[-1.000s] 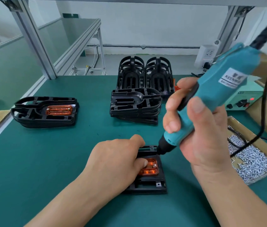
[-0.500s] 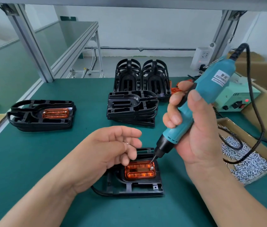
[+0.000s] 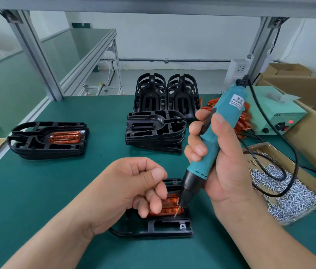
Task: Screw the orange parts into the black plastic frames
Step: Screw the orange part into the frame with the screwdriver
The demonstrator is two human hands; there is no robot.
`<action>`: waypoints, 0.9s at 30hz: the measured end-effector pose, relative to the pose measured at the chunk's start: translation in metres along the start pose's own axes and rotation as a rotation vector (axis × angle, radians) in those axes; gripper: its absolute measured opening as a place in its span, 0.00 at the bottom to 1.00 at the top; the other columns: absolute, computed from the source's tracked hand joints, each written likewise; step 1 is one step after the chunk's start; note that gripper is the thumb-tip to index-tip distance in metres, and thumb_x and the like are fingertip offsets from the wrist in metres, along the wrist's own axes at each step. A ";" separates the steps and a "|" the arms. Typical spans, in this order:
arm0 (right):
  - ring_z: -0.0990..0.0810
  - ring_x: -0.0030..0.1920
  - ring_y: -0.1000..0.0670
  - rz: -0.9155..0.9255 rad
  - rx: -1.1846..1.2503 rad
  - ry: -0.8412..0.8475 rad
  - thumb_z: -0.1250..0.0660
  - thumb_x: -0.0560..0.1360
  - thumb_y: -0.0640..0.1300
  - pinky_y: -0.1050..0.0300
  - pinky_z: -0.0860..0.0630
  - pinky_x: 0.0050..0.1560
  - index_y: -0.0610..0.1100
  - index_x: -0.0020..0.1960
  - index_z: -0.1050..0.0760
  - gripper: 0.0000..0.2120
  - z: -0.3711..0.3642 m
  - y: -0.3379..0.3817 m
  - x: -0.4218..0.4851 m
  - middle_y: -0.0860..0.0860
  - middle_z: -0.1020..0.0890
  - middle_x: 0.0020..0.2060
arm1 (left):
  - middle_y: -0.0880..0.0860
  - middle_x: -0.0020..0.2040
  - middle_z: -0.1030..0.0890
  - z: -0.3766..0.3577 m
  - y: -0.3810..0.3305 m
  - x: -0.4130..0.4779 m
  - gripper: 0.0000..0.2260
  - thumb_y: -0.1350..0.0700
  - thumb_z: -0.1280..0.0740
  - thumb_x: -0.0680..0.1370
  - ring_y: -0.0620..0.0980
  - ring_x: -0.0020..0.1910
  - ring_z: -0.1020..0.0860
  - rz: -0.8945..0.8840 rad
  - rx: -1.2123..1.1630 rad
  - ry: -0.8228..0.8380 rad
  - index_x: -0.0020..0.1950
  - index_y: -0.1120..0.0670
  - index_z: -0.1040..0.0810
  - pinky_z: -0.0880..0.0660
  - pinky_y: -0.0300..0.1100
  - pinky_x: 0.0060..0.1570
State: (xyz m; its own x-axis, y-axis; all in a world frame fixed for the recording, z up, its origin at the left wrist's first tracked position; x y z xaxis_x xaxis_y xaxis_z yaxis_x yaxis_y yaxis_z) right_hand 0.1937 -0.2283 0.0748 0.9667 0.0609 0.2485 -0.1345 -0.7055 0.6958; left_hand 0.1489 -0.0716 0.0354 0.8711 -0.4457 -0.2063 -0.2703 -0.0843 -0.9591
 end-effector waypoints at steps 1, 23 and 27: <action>0.27 0.28 0.55 -0.002 0.001 -0.004 0.37 0.83 0.48 0.62 0.28 0.30 0.42 0.59 0.25 0.11 0.000 -0.001 0.000 0.47 0.20 0.42 | 0.60 0.40 0.18 -0.001 0.000 0.000 0.07 0.53 0.28 0.78 0.49 0.29 0.21 -0.004 0.008 0.005 0.47 0.57 0.17 0.27 0.36 0.24; 0.26 0.29 0.54 -0.043 0.015 0.016 0.36 0.83 0.48 0.61 0.27 0.30 0.41 0.60 0.26 0.12 -0.007 -0.014 -0.007 0.46 0.19 0.42 | 0.57 0.42 0.18 -0.001 0.005 0.002 0.06 0.55 0.26 0.77 0.45 0.30 0.33 -0.006 0.079 0.059 0.48 0.58 0.15 0.36 0.34 0.25; 0.26 0.29 0.55 -0.021 0.024 0.000 0.36 0.83 0.48 0.61 0.27 0.31 0.41 0.60 0.26 0.12 -0.004 -0.011 -0.006 0.47 0.20 0.43 | 0.59 0.47 0.14 0.002 0.008 0.003 0.07 0.56 0.26 0.76 0.45 0.31 0.30 0.008 0.105 0.043 0.52 0.57 0.14 0.35 0.34 0.26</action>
State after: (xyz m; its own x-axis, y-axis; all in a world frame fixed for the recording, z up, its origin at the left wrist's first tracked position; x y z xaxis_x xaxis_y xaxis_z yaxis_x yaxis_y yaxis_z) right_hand 0.1890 -0.2180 0.0681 0.9692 0.0758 0.2344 -0.1091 -0.7208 0.6845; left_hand 0.1500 -0.0715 0.0266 0.8500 -0.4841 -0.2076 -0.2309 0.0118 -0.9729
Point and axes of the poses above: each hand's wrist, its own x-axis towards the middle knuckle, its own z-axis out of the back of the hand, y = z × x, the point moved 9 cm from there along x, towards the middle knuckle
